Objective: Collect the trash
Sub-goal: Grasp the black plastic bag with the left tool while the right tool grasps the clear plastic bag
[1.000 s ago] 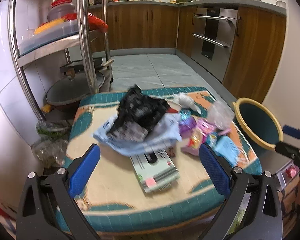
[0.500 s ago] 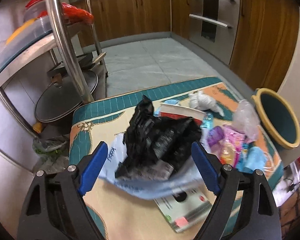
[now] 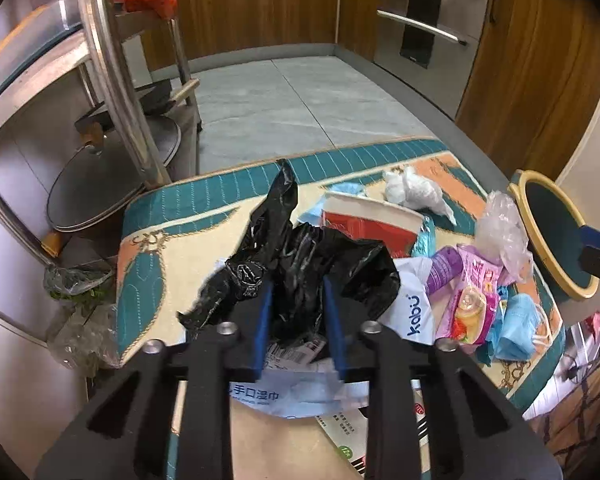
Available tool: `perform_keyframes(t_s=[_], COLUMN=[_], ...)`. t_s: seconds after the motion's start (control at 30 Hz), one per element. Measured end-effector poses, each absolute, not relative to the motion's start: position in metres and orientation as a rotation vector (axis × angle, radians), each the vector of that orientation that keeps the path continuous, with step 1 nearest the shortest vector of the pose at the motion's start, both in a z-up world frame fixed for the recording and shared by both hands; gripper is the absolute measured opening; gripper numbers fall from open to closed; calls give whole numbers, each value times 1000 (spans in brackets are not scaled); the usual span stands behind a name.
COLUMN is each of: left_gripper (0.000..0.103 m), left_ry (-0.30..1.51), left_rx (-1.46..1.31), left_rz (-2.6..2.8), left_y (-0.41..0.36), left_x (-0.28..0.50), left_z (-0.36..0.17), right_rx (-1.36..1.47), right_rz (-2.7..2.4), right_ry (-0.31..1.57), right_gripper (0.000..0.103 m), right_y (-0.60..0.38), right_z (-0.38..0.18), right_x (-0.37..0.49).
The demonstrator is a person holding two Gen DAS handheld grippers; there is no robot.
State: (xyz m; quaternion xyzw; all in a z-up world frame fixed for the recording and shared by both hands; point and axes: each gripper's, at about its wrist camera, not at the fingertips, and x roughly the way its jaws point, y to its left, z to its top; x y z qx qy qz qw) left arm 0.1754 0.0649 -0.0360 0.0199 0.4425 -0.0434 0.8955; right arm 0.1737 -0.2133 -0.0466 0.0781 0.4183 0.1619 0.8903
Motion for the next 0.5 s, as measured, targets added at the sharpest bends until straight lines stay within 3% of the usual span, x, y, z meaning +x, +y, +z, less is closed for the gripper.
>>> perform_keyframes(t_s=[0.4, 0.47, 0.5], left_gripper=[16, 16, 16], left_ry=[750, 741, 738], left_rx=[-90, -92, -93], left_rz=[-66, -74, -78], left_y=[71, 64, 62], left_x=[165, 166, 166], left_z=[9, 13, 14], right_rx=[55, 45, 50], right_rz=[240, 226, 218], right_ry=[958, 987, 999], right_gripper=[69, 41, 33], right_y=[-187, -188, -192], right_z=[-88, -98, -102], right_x=[231, 235, 236])
